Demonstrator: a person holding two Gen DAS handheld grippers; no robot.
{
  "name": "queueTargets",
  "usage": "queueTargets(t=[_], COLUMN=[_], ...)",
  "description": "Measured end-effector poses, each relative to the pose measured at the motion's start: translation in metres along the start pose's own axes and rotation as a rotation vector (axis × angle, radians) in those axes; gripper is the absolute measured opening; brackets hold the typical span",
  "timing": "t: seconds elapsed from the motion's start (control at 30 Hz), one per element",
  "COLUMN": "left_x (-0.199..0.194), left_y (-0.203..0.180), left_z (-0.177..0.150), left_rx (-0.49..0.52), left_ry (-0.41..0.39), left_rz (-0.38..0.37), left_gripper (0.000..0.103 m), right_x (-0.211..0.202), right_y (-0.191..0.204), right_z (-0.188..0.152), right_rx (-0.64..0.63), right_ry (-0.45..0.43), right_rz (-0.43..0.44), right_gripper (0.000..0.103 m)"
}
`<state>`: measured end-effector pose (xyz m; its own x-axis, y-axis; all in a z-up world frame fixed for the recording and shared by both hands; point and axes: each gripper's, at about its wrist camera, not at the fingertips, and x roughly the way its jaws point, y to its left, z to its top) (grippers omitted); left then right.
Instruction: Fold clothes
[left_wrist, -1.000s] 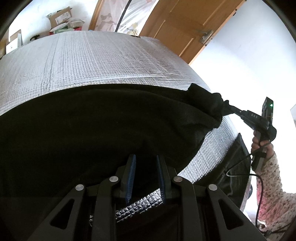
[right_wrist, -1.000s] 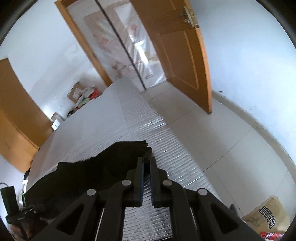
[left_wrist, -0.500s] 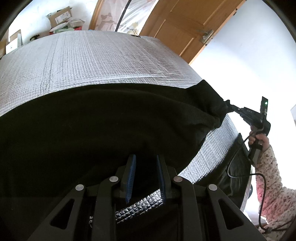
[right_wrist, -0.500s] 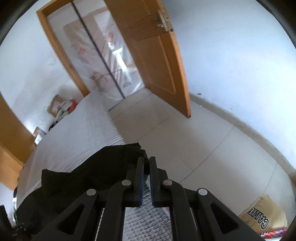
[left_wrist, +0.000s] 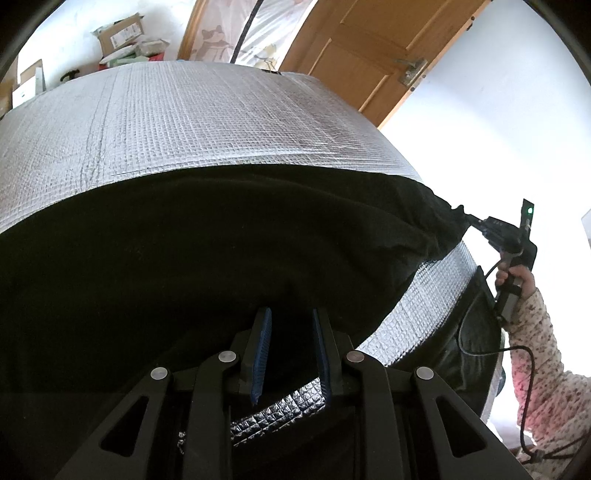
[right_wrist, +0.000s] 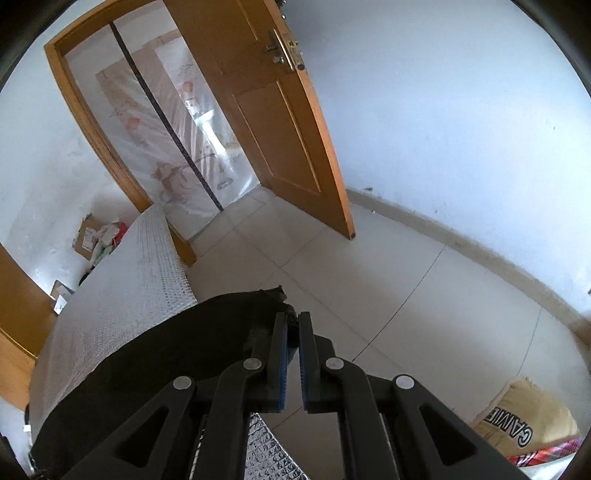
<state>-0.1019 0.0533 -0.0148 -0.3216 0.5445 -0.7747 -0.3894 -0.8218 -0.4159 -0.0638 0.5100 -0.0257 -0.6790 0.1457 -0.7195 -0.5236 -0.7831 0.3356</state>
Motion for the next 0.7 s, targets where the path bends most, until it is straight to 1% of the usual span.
queueTargets(t=[0.13,0.27,0.4,0.47,0.57,0.63,0.7], left_x=[0.0,-0.001,-0.001,-0.001,-0.001,-0.002,-0.001], left_y=[0.0,0.001,0.003,0.002,0.001,0.001,0.001], left_z=[0.001,0.0,0.0,-0.001,-0.001,-0.001,-0.001], left_rx=[0.005,0.003,-0.007,-0.005,-0.004,-0.003,-0.002], left_ry=[0.001,0.0,-0.002,-0.002,-0.003,-0.004,-0.005], left_rz=[0.002,-0.001,-0.012,-0.009,-0.005,-0.004,-0.005], left_gripper=[0.023,0.023,0.023,0.023,0.023,0.023,0.023], right_x=[0.008,0.005,0.012,0.013,0.009,-0.001,-0.011], right_y=[-0.003,-0.005,-0.01,-0.01,-0.009,-0.009,-0.011], right_z=[0.005,0.007,0.005,0.004,0.006,0.009,0.013], right_rx=[0.017,0.021,0.038,0.044,0.048,0.052,0.071], right_ry=[0.015,0.001,0.034,0.039,0.03,-0.002,-0.027], right_rz=[-0.012,-0.008,-0.028,-0.049,-0.112,-0.155,-0.153], right_gripper=[0.006,0.006,0.006,0.006,0.008,0.008,0.009])
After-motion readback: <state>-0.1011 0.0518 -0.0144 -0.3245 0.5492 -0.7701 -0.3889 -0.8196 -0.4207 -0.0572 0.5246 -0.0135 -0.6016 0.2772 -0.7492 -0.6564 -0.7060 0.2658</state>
